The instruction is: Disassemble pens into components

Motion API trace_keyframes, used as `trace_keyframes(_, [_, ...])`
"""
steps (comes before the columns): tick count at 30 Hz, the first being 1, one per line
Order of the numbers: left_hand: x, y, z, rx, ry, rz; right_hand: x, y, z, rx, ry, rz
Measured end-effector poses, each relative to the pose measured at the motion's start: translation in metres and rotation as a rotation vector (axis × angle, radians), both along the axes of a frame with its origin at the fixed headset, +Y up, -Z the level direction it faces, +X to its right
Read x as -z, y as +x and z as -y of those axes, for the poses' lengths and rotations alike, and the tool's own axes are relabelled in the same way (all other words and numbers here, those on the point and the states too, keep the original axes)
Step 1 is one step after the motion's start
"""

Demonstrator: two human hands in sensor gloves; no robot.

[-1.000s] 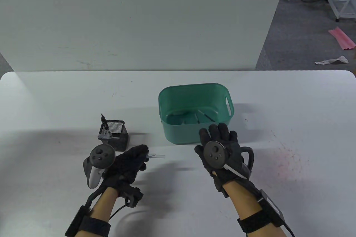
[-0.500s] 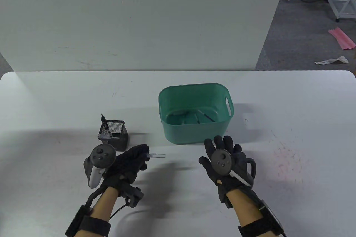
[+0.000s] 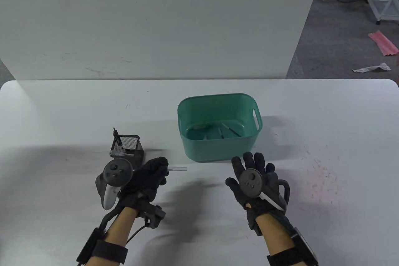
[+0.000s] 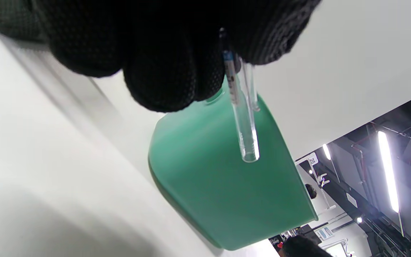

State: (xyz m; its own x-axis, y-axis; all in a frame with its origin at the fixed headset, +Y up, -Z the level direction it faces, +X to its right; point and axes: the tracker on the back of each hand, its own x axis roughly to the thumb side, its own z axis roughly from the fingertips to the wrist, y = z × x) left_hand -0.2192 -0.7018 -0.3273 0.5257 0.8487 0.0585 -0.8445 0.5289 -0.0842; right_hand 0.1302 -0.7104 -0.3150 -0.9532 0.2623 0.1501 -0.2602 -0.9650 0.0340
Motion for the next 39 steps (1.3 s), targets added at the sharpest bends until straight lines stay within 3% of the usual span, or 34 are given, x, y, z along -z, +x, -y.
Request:
trace_keyframes(9, [0.011,0.013,-0.044,0.031,0.114,-0.028,-0.001,0.0,-0.001,0.037,-0.003,0.005])
trace_keyframes(16, [0.043,0.041,-0.069,0.171,0.148,-0.093,-0.004,0.0,0.002,0.017,-0.011,-0.006])
trace_keyframes(21, [0.067,0.075,-0.08,0.268,0.114,-0.104,-0.003,0.003,0.003,0.033,-0.02,-0.002])
trace_keyframes(24, [0.08,0.096,-0.087,0.424,0.061,-0.072,-0.002,0.005,0.006,0.03,-0.033,-0.007])
trace_keyframes(29, [0.093,0.124,-0.094,0.631,0.085,-0.092,-0.001,0.009,0.008,0.045,-0.053,-0.005])
trace_keyframes(33, [0.102,0.134,-0.096,0.731,0.099,-0.097,0.001,0.011,0.011,0.047,-0.064,0.009])
trace_keyframes(39, [0.104,0.13,-0.098,0.72,0.133,-0.064,0.003,0.013,0.012,0.043,-0.071,0.018])
